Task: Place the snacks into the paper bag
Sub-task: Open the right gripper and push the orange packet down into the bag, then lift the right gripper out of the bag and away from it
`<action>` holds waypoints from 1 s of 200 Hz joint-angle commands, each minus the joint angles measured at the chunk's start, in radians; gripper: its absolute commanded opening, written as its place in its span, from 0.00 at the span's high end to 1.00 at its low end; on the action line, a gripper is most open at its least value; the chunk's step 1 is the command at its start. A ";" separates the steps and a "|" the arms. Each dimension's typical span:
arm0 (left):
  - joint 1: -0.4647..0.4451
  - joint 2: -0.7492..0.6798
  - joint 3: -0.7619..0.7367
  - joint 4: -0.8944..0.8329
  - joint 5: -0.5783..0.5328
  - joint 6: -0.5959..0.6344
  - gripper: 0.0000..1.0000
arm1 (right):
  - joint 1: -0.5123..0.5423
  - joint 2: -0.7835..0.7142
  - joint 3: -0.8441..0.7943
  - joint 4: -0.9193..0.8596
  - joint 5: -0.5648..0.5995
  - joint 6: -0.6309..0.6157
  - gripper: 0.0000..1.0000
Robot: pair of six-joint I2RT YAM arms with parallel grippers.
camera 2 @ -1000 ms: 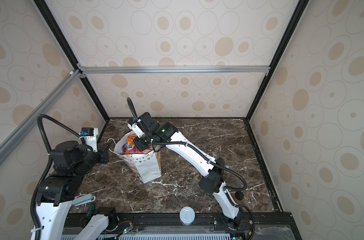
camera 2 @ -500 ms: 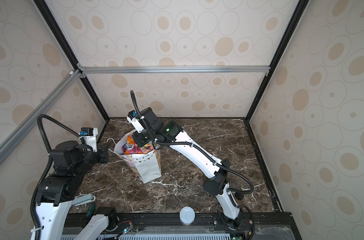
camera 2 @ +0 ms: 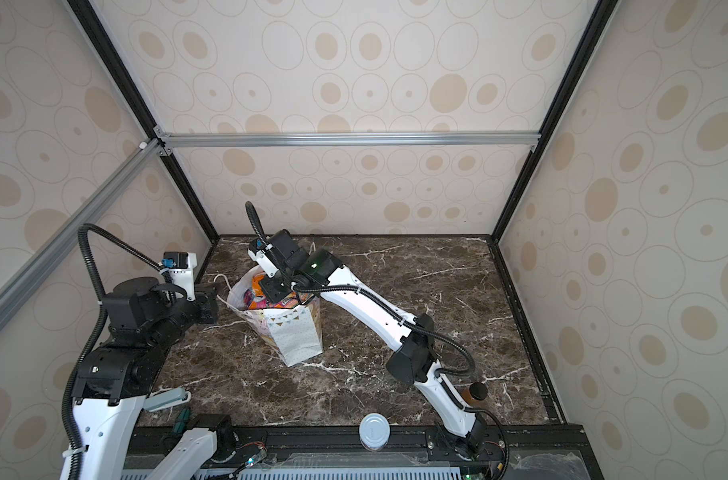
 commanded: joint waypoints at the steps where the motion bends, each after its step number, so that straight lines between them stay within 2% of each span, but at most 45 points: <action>1: 0.002 -0.004 0.054 0.015 -0.006 0.023 1.00 | 0.018 0.014 0.001 -0.108 0.002 -0.033 0.95; 61: 0.001 -0.012 0.051 0.017 0.010 0.015 1.00 | 0.020 0.027 0.037 -0.179 0.044 -0.067 0.96; 92: 0.001 -0.006 0.057 0.019 0.014 0.016 1.00 | 0.020 -0.074 0.049 -0.075 0.068 -0.061 0.77; 110: 0.001 -0.005 0.070 0.022 0.015 0.012 1.00 | 0.020 -0.138 0.049 -0.011 0.095 -0.050 0.69; 128: 0.001 -0.004 0.078 0.029 0.026 0.009 1.00 | 0.021 -0.194 0.048 0.019 0.159 -0.045 0.61; 156: 0.000 0.001 0.082 0.031 0.017 0.014 1.00 | 0.020 -0.289 0.001 0.027 0.295 -0.045 0.57; 200: 0.001 -0.005 0.077 0.029 -0.001 0.019 1.00 | 0.019 -0.465 -0.174 0.047 0.503 -0.033 0.53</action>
